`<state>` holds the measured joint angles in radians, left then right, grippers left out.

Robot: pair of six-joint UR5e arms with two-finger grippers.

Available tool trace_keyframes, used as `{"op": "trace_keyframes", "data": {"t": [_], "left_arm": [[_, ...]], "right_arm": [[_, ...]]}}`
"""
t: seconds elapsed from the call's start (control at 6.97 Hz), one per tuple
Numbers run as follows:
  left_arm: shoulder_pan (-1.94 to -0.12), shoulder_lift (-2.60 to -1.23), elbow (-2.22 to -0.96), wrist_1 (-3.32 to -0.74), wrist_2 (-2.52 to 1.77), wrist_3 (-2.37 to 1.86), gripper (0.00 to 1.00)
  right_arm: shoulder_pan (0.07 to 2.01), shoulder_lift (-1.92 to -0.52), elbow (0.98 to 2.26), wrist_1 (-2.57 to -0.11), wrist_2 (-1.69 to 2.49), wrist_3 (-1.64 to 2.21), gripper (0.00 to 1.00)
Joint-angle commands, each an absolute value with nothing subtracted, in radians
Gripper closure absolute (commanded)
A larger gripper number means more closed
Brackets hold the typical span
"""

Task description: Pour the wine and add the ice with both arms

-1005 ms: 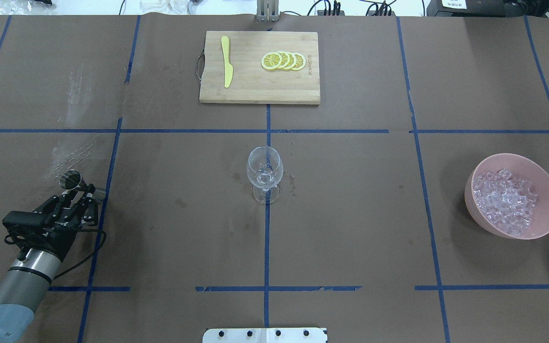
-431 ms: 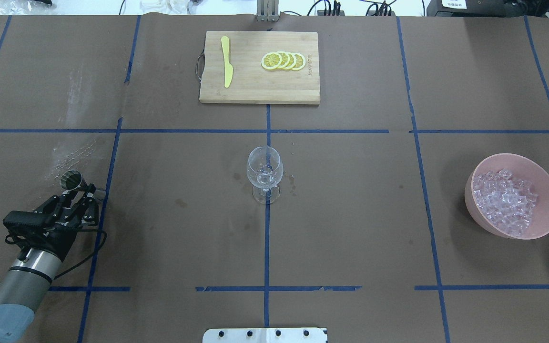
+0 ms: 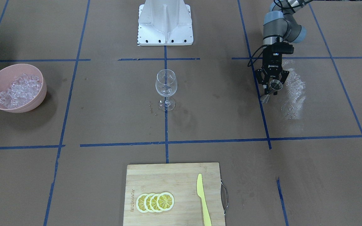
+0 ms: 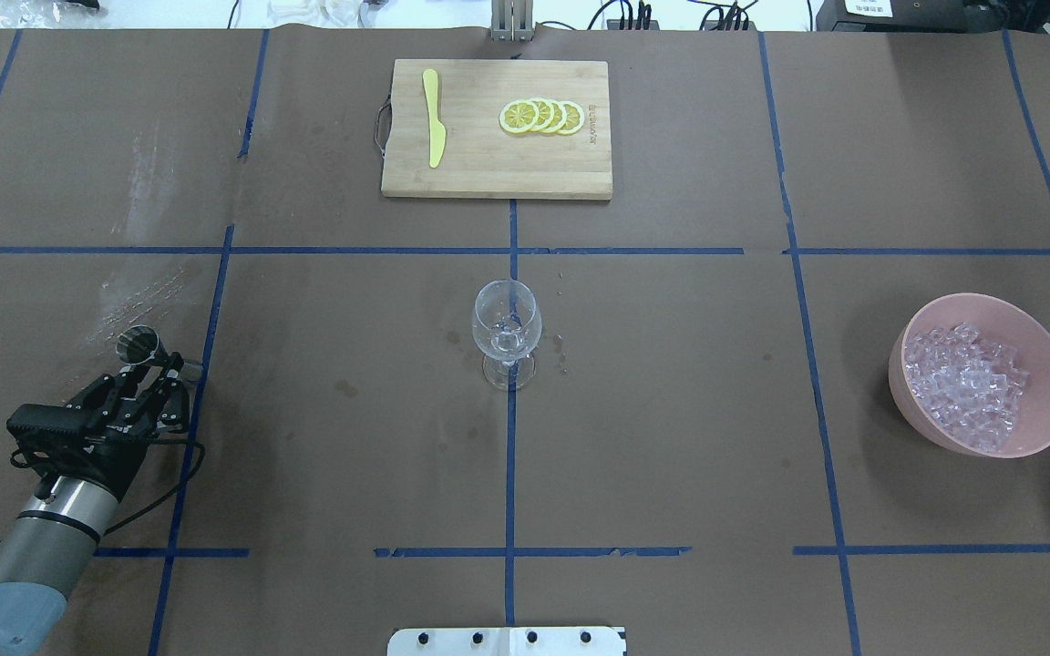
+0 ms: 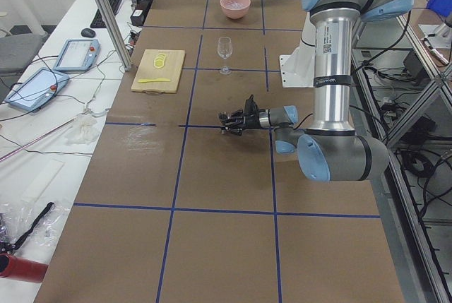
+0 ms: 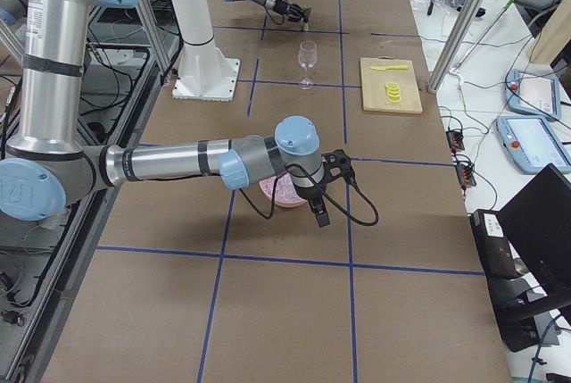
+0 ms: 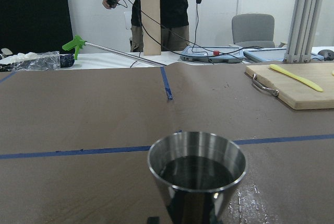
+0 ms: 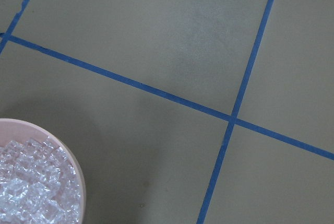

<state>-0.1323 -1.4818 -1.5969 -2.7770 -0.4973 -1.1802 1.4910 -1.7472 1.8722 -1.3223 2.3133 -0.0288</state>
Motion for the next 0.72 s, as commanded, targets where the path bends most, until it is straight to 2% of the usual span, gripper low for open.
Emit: {"op": "trace_keyframes", "data": {"t": [0.0, 0.57], "left_arm": [[-0.132, -1.482, -1.597, -2.777, -0.499, -1.18, 0.57], [-0.13, -1.493, -1.597, -2.775, -0.5, -1.178, 0.57]], "right_arm": [[1.491, -1.747, 1.871, -1.322, 2.313, -0.029, 0.0], [1.491, -1.749, 1.868, -1.322, 2.313, -0.031, 0.0]]}}
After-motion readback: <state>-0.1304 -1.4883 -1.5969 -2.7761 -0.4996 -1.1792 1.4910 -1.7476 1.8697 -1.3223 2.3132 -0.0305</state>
